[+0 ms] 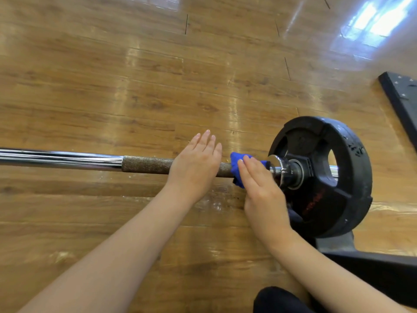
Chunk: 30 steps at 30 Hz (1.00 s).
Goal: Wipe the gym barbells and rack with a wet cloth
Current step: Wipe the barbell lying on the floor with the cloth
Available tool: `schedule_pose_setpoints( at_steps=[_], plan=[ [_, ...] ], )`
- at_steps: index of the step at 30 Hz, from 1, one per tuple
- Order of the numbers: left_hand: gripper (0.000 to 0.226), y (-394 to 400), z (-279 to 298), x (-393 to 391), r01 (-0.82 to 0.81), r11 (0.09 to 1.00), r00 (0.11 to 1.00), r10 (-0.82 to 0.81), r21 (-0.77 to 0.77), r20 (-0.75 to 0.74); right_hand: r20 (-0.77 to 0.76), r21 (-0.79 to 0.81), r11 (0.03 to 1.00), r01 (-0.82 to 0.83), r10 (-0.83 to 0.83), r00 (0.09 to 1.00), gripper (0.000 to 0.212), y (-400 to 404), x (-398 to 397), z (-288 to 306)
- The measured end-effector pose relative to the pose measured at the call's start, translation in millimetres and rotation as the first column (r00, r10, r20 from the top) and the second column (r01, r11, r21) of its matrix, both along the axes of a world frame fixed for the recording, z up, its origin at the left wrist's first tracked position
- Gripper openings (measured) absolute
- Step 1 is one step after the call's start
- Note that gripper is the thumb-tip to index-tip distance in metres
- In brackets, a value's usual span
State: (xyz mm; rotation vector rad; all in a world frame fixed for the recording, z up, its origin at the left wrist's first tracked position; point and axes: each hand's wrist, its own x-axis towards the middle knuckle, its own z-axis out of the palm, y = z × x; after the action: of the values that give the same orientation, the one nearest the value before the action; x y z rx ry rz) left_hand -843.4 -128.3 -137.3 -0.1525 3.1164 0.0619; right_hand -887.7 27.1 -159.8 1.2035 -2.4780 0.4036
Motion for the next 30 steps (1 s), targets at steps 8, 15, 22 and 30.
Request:
schedule_pose_setpoints(
  at_steps=[8,15,22,30],
  plan=[
    [0.054,1.2,-7.6,-1.4,-0.023,0.998,0.987,0.014,-0.055,-0.16,0.027,0.015,0.998,0.065,-0.066,0.997,0.056,19.7,-7.7,3.8],
    [0.053,-0.6,-1.9,-2.4,0.004,0.997,1.0,-0.006,-0.076,-0.024,0.086,0.039,0.995,-0.09,0.086,0.993,0.041,-3.6,-20.2,5.9],
    [0.051,0.4,-6.7,0.2,-0.021,0.996,0.993,0.01,-0.09,-0.121,0.069,0.075,0.997,0.017,-0.022,0.997,0.05,20.7,0.1,12.8],
    [0.055,-0.9,-15.1,-1.5,-0.012,0.997,0.991,0.002,-0.077,-0.13,0.124,-0.055,0.997,0.061,-0.054,0.991,0.052,14.8,-17.5,31.8]
  ],
)
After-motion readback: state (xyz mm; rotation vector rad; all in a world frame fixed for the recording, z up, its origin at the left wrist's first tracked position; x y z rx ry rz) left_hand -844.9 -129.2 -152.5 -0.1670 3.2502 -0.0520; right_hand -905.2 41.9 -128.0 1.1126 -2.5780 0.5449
